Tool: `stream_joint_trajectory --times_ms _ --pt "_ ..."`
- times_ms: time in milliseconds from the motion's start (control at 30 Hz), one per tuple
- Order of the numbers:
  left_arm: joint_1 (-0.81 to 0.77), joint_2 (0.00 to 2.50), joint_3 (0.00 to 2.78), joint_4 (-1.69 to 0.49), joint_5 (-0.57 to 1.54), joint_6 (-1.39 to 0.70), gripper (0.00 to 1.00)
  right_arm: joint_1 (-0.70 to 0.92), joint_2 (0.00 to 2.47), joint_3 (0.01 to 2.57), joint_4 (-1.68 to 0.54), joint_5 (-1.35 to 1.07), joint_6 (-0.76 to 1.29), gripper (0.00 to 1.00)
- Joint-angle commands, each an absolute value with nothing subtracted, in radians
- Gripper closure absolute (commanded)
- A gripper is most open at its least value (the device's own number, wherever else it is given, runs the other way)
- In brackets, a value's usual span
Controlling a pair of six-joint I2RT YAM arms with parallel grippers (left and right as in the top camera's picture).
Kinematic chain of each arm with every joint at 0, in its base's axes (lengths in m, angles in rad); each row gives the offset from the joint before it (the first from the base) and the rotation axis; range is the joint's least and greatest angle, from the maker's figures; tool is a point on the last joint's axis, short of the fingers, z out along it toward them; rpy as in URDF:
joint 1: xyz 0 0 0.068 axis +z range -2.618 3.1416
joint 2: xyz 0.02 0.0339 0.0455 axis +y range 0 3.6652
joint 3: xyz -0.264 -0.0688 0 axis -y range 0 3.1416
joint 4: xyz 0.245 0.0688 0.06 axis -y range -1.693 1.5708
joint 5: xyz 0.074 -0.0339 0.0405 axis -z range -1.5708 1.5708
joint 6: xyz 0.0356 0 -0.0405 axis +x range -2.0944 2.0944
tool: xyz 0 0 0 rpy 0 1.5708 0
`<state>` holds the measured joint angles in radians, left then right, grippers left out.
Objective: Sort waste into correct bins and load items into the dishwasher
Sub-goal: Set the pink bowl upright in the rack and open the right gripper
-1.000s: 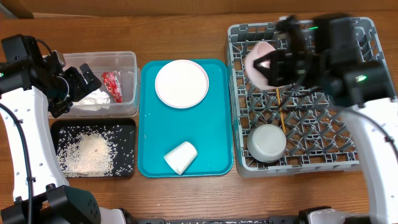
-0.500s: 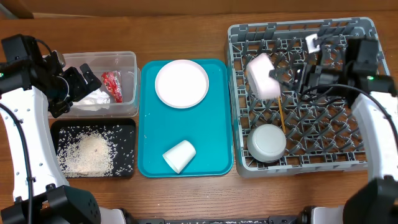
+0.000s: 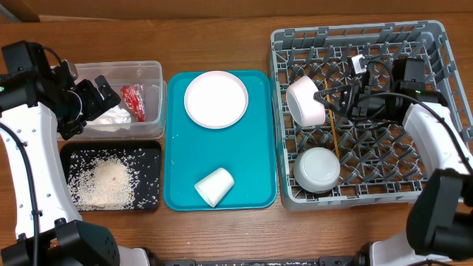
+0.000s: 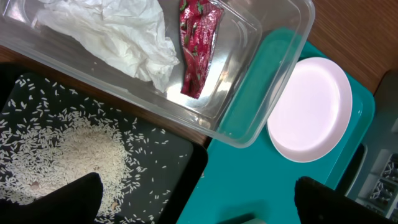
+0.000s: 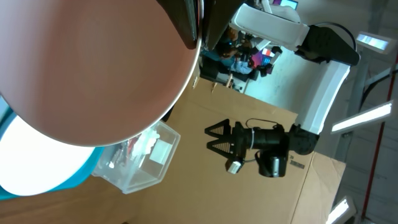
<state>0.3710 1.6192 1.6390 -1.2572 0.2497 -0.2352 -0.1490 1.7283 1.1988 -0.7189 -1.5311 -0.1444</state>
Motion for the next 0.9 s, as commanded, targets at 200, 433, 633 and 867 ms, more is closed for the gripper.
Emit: stream_joint_trajectory --times_ms 200,433,633,867 --pt "0.366 1.603 1.653 -1.256 0.247 -0.224 0.00 -0.145 1.792 1.137 -0.693 -1.569 -0.267 0.96" --pt "0.366 1.603 1.653 -1.256 0.247 -0.224 0.00 -0.145 1.792 1.124 -0.620 -1.569 -0.266 0.96" --pt "0.366 1.603 1.653 -1.256 0.247 -0.224 0.00 -0.129 1.792 1.123 -0.609 -1.569 -0.197 0.96" --pt "0.366 1.603 1.653 -1.255 0.247 -0.224 0.00 -0.097 1.792 1.130 -0.574 -1.569 -0.063 0.96"
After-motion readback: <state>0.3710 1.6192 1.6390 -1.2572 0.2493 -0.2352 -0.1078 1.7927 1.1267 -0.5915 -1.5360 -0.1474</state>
